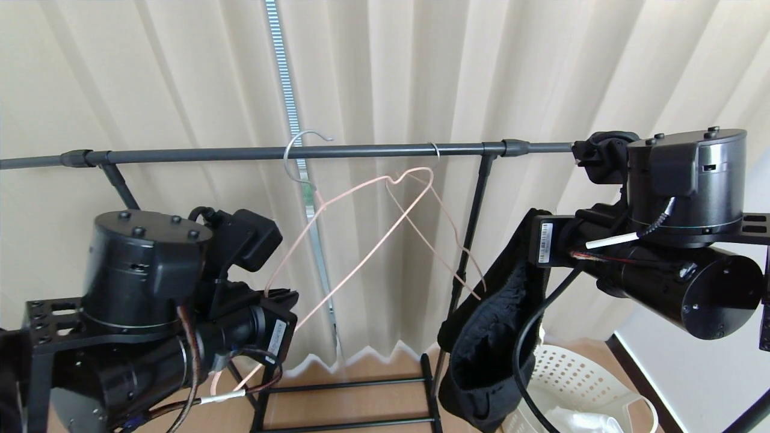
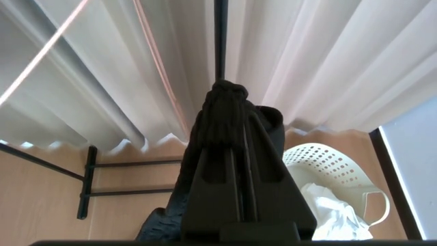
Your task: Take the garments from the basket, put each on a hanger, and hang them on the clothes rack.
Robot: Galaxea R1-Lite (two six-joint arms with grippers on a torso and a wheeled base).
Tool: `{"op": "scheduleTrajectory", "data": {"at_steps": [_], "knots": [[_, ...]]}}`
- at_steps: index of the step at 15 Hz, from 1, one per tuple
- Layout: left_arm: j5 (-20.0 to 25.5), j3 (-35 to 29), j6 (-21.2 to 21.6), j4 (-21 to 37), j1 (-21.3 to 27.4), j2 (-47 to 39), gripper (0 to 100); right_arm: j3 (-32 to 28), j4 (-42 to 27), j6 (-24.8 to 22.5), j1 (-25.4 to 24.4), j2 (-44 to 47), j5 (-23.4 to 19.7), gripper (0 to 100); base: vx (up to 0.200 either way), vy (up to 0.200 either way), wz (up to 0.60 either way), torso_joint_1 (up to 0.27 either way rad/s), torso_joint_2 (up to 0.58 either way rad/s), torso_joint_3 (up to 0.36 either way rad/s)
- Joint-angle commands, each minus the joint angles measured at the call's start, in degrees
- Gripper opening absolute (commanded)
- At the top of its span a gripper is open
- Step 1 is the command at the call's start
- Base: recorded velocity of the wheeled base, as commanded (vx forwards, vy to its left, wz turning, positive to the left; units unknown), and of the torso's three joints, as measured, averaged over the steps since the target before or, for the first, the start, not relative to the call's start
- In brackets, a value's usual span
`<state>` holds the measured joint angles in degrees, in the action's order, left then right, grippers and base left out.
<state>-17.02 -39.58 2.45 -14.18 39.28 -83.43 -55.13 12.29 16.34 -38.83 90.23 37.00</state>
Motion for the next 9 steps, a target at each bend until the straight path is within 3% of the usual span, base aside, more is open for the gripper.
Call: {"op": "scheduleTrajectory", "data": {"at_steps": [1,6,9], "knots": [[2.6,4.6,2.4,-1.8,0.2,4.6,0,-0.1,0.0,-0.1,0.2,0.3,0.0,0,0.0,0.0,0.0,0.0,0.0,0.0],[3.1,10.6,7.8,-7.0,3.0,4.9,0,-0.7,0.0,-1.0,2.5,0.3,0.2,0,0.0,0.0,0.0,0.0,0.0,0.0],[7.5,13.4,11.0,-8.6,4.1,4.9,0,-0.8,0.4,-1.7,3.4,0.9,2.5,0,0.0,0.0,0.0,0.0,0.0,0.0]]}}
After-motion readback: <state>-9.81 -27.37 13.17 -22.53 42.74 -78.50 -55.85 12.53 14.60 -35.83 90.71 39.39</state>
